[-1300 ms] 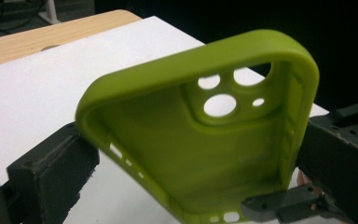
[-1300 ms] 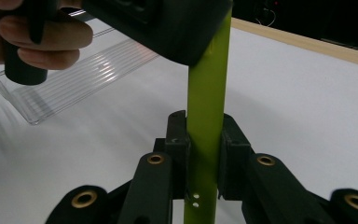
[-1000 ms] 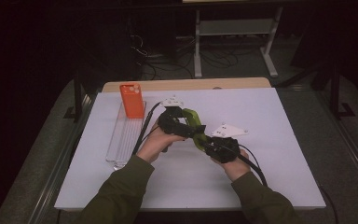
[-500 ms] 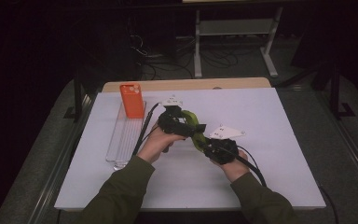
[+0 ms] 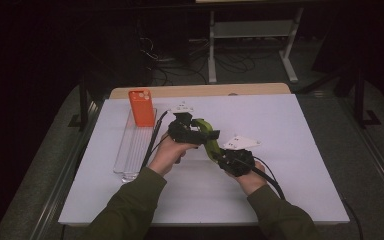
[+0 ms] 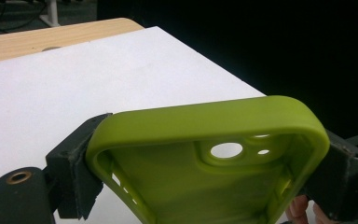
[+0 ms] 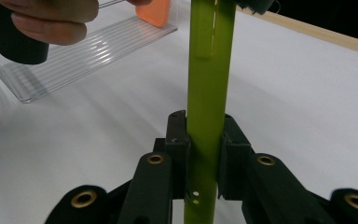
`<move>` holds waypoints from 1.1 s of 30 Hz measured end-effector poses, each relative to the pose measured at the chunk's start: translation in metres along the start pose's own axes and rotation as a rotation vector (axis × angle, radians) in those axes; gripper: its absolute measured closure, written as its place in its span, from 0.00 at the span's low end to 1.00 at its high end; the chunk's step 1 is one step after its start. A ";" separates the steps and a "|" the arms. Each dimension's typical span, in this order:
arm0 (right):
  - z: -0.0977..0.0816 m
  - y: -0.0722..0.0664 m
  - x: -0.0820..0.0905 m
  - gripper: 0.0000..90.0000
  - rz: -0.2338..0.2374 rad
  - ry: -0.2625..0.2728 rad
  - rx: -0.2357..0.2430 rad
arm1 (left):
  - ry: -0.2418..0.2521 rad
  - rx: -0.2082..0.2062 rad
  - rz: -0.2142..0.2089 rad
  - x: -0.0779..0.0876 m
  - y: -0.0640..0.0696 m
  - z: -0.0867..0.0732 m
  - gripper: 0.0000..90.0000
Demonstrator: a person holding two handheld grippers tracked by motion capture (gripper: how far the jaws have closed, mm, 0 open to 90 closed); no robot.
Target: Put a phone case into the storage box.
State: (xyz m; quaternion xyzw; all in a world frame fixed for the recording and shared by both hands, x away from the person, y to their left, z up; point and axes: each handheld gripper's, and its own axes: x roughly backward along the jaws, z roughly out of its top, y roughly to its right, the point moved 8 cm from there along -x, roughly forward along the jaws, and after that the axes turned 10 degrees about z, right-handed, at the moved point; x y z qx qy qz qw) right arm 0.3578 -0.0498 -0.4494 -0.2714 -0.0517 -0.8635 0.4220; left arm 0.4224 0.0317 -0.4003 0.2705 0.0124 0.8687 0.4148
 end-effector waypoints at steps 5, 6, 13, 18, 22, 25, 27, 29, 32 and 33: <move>0.001 0.001 0.000 0.69 0.023 0.004 0.007 | -0.008 -0.015 0.027 0.002 -0.005 0.000 0.15; 0.002 0.001 0.000 0.64 0.028 -0.001 0.001 | -0.011 -0.020 0.026 0.003 -0.006 0.001 0.15; -0.002 0.007 0.009 0.39 0.052 -0.025 0.023 | -0.016 -0.042 0.065 0.009 -0.015 0.002 0.15; -0.016 0.015 0.015 0.19 0.046 -0.093 0.010 | -0.015 -0.059 0.080 0.012 -0.019 0.004 0.15; -0.031 0.021 0.023 0.12 -0.003 -0.113 0.027 | -0.009 -0.053 0.086 0.014 -0.019 0.005 0.15; -0.040 0.028 0.033 0.04 -0.020 -0.118 0.043 | -0.006 -0.058 0.089 0.017 -0.020 0.007 0.15; -0.044 0.026 0.037 0.01 -0.018 -0.102 0.010 | -0.002 -0.062 0.090 0.018 -0.020 0.008 0.15; -0.049 0.028 0.042 0.01 -0.021 -0.108 0.033 | 0.000 -0.062 0.091 0.018 -0.020 0.008 0.15; -0.057 0.026 0.050 0.01 -0.019 -0.099 0.015 | -0.003 -0.064 0.089 0.018 -0.020 0.008 0.15; -0.060 0.026 0.052 0.01 -0.019 -0.094 0.016 | -0.006 -0.065 0.088 0.018 -0.020 0.007 0.15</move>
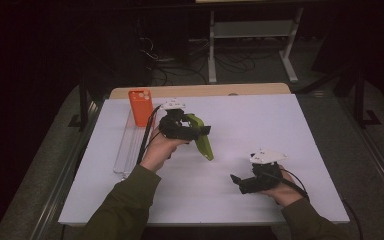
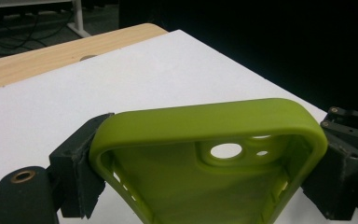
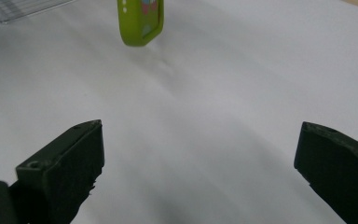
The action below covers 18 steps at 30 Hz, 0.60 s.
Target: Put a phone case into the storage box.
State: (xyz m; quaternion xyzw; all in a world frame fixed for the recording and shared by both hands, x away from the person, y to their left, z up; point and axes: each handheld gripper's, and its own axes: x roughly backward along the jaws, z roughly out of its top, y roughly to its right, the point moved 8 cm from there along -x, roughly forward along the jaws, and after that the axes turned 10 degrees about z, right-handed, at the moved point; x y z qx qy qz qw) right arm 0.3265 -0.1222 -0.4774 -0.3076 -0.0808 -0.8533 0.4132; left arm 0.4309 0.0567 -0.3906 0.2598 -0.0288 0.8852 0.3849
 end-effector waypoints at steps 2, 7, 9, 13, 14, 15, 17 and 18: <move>-0.006 0.001 0.004 0.01 -0.001 0.007 -0.004 | -0.003 -0.003 0.001 0.000 0.000 0.000 0.15; -0.017 0.008 0.013 0.01 -0.014 0.018 -0.013 | 0.003 -0.011 0.008 0.002 0.001 0.001 0.15; -0.018 0.011 0.014 0.01 -0.022 0.025 -0.012 | 0.000 -0.016 0.012 0.003 0.000 0.001 0.15; -0.018 0.015 0.013 0.01 -0.023 0.024 -0.017 | 0.005 -0.022 0.022 0.005 0.000 0.003 0.15; -0.018 0.015 0.013 0.01 -0.022 0.024 -0.018 | 0.003 -0.024 0.024 0.006 0.000 0.003 0.15; -0.018 0.016 0.013 0.01 -0.024 0.025 -0.016 | 0.000 -0.029 0.028 0.006 0.000 0.004 0.15; -0.017 0.016 0.013 0.01 -0.021 0.029 -0.013 | -0.005 -0.036 0.034 0.008 0.000 0.006 0.15; -0.017 0.016 0.013 0.01 -0.020 0.029 -0.011 | -0.003 -0.035 0.038 0.008 -0.001 0.007 0.15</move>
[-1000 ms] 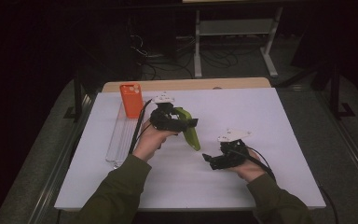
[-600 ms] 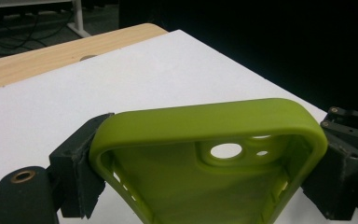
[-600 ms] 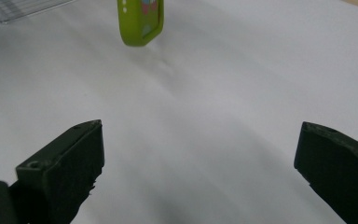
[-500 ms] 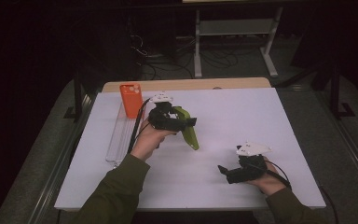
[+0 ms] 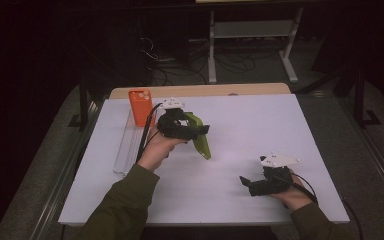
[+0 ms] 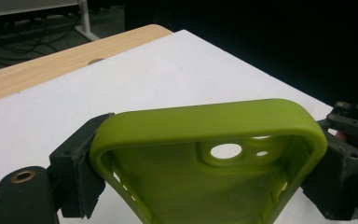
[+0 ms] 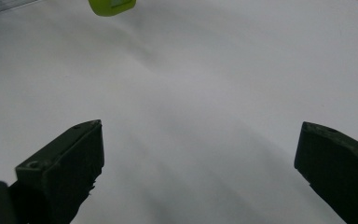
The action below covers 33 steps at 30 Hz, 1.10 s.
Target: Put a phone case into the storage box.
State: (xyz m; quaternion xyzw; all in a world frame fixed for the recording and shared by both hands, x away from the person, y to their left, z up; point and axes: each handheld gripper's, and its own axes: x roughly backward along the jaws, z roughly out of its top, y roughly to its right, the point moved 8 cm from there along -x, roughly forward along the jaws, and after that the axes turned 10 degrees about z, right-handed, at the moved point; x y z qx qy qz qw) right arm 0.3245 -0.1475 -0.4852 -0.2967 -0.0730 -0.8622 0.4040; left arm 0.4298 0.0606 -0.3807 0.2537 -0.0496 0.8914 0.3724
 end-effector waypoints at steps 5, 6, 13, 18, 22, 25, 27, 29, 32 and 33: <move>0.001 0.000 0.000 0.01 0.008 0.006 0.003 | -0.001 -0.012 0.007 0.003 -0.002 0.007 0.15; 0.001 -0.001 0.000 0.01 0.010 0.004 0.001 | -0.005 -0.014 0.011 0.004 -0.003 0.008 0.15; 0.002 -0.002 0.001 0.01 0.016 0.001 -0.003 | 0.001 -0.026 0.041 0.011 -0.013 0.021 0.15; 0.002 -0.002 0.001 0.01 0.020 -0.010 -0.014 | 0.010 -0.032 0.075 0.017 -0.024 0.030 0.15; 0.002 -0.002 0.001 0.01 0.020 -0.008 -0.008 | 0.011 -0.028 0.099 0.022 -0.034 0.036 0.15; 0.002 -0.002 0.001 0.01 0.020 -0.009 -0.014 | 0.016 -0.025 0.111 0.025 -0.041 0.040 0.15; 0.002 -0.002 0.001 0.01 0.023 -0.010 -0.017 | 0.018 -0.033 0.124 0.028 -0.045 0.044 0.15; 0.002 -0.002 0.001 0.01 0.022 -0.007 -0.008 | 0.027 -0.026 0.135 0.030 -0.049 0.048 0.15; 0.002 -0.002 0.001 0.01 0.023 -0.009 -0.011 | 0.028 -0.020 0.147 0.034 -0.056 0.052 0.15; 0.002 -0.002 0.001 0.01 0.023 -0.009 -0.013 | 0.028 -0.020 0.154 0.035 -0.058 0.054 0.15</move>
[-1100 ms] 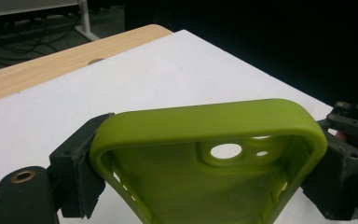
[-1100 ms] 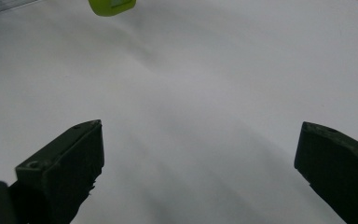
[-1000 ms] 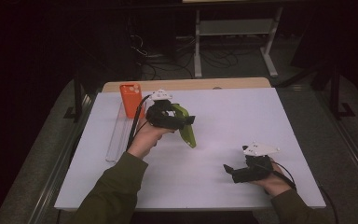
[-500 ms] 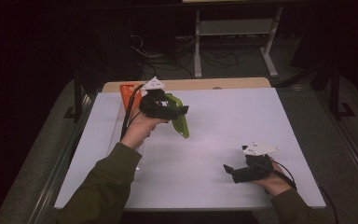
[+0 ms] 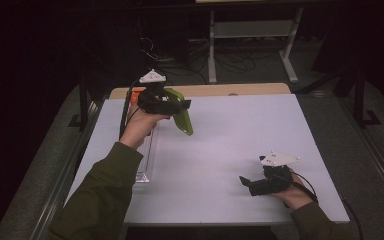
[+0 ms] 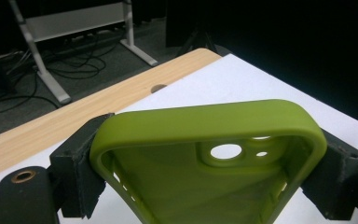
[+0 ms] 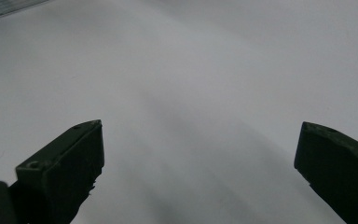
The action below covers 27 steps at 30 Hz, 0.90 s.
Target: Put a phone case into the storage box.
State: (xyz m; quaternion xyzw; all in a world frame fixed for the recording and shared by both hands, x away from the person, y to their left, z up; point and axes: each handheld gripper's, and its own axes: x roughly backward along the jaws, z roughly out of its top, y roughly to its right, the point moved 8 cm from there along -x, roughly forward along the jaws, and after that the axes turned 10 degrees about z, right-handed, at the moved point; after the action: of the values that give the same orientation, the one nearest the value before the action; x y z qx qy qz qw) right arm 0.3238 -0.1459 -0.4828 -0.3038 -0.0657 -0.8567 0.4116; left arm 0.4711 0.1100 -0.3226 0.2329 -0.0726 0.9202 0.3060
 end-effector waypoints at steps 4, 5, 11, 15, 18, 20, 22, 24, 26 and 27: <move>0.000 -0.001 0.000 0.01 0.000 -0.004 -0.002 | 0.013 0.012 0.026 0.004 -0.009 0.006 0.15; 0.000 -0.001 0.000 0.01 0.003 -0.005 -0.007 | 0.015 0.012 0.036 0.005 -0.012 0.008 0.15; -0.001 -0.001 -0.001 0.01 0.006 -0.010 -0.004 | 0.010 0.003 0.100 0.011 -0.031 0.013 0.15; -0.001 -0.001 -0.001 0.01 0.005 -0.009 -0.002 | 0.008 0.014 0.135 0.013 -0.043 0.013 0.15; -0.001 -0.001 -0.001 0.01 0.006 -0.011 -0.003 | 0.001 0.018 0.160 0.014 -0.051 0.012 0.15; -0.001 -0.001 -0.001 0.01 0.005 -0.012 -0.003 | -0.005 0.022 0.180 0.015 -0.056 0.011 0.15; -0.001 -0.001 -0.001 0.01 0.005 -0.010 -0.002 | -0.012 0.021 0.204 0.018 -0.062 0.010 0.15; -0.001 -0.001 -0.001 0.01 0.005 -0.010 -0.003 | -0.016 0.026 0.223 0.019 -0.068 0.009 0.15; -0.001 -0.001 -0.001 0.01 0.006 -0.011 -0.002 | -0.009 0.038 0.238 0.020 -0.072 0.009 0.15; -0.001 -0.001 -0.001 0.01 0.007 -0.015 -0.002 | -0.019 0.030 0.253 0.021 -0.076 0.008 0.15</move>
State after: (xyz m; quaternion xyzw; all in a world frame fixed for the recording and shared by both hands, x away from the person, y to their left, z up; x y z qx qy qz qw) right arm 0.3228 -0.1450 -0.4840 -0.3108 -0.0667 -0.8530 0.4139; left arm 0.5046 0.1794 -0.3067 0.2352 -0.0907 0.9502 0.1832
